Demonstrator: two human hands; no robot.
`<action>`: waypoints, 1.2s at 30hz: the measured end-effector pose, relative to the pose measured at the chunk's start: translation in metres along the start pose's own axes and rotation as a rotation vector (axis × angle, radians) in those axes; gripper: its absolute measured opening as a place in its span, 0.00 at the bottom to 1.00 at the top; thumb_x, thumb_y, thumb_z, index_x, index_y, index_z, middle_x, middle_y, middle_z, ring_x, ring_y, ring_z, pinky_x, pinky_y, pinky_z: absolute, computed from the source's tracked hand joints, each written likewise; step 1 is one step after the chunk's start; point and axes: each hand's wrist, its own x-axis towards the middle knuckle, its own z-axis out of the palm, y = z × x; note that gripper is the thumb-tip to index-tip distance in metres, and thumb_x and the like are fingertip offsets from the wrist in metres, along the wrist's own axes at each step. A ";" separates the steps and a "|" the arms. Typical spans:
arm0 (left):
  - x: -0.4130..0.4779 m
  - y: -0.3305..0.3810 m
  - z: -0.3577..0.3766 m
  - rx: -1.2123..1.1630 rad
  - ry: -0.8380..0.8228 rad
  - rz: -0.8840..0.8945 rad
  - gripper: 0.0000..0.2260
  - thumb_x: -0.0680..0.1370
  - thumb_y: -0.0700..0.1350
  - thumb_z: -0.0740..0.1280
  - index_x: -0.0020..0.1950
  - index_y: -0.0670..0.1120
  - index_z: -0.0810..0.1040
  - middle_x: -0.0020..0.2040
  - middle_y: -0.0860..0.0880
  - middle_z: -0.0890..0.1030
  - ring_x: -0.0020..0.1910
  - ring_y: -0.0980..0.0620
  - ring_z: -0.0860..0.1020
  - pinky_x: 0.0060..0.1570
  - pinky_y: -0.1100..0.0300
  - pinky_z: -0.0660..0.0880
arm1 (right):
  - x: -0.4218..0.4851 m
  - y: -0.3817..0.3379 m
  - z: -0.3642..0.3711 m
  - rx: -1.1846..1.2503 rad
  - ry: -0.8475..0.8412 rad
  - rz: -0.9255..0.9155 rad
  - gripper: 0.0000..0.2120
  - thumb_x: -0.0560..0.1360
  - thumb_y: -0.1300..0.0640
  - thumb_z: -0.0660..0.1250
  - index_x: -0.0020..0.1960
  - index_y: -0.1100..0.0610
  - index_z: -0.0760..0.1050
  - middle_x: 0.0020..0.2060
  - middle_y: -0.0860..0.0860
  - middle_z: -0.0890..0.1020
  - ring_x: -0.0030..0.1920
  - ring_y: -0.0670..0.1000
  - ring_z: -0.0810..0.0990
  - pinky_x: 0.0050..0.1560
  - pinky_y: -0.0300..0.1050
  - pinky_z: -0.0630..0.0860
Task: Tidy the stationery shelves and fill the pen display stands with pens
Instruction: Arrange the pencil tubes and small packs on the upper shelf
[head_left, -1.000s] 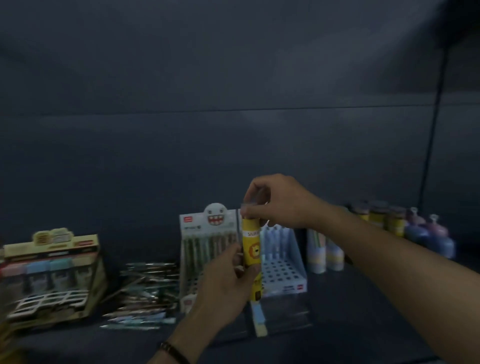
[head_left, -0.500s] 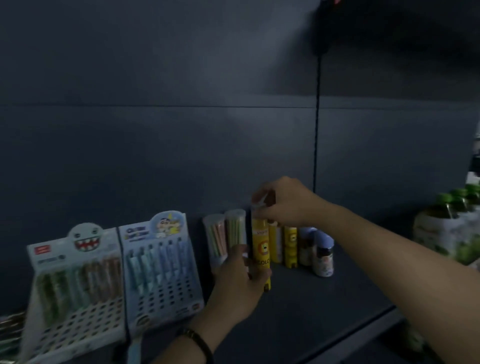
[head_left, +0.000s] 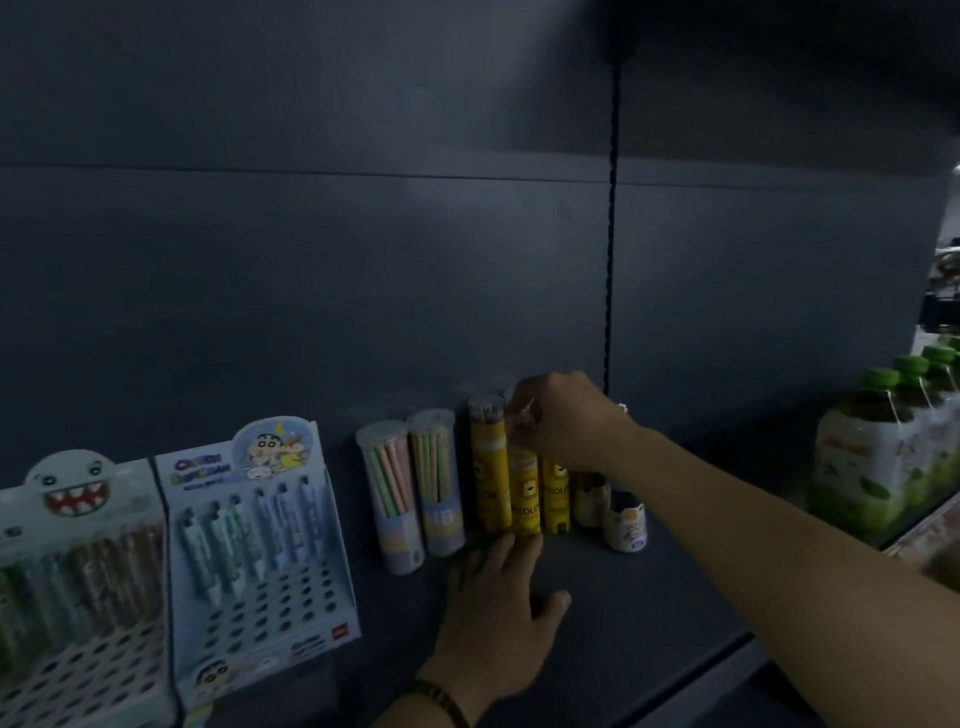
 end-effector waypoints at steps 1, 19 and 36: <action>0.004 0.000 0.001 0.015 0.001 -0.005 0.33 0.82 0.69 0.53 0.84 0.62 0.49 0.85 0.57 0.49 0.83 0.45 0.50 0.81 0.40 0.47 | 0.002 0.001 0.002 -0.014 0.011 -0.008 0.09 0.74 0.50 0.75 0.54 0.47 0.82 0.49 0.50 0.84 0.48 0.54 0.83 0.46 0.52 0.84; 0.023 0.000 0.008 0.093 0.015 -0.002 0.37 0.80 0.70 0.52 0.85 0.60 0.44 0.86 0.57 0.45 0.83 0.48 0.48 0.79 0.39 0.45 | 0.003 -0.004 0.002 -0.167 0.049 0.087 0.11 0.76 0.52 0.72 0.57 0.50 0.82 0.55 0.53 0.78 0.51 0.60 0.81 0.50 0.56 0.82; -0.154 -0.057 -0.129 -0.061 0.213 0.084 0.07 0.82 0.56 0.66 0.54 0.57 0.83 0.48 0.62 0.83 0.47 0.63 0.80 0.51 0.61 0.81 | -0.004 -0.181 0.010 0.151 -0.041 -0.246 0.08 0.78 0.47 0.69 0.54 0.47 0.84 0.50 0.47 0.85 0.52 0.51 0.82 0.54 0.51 0.82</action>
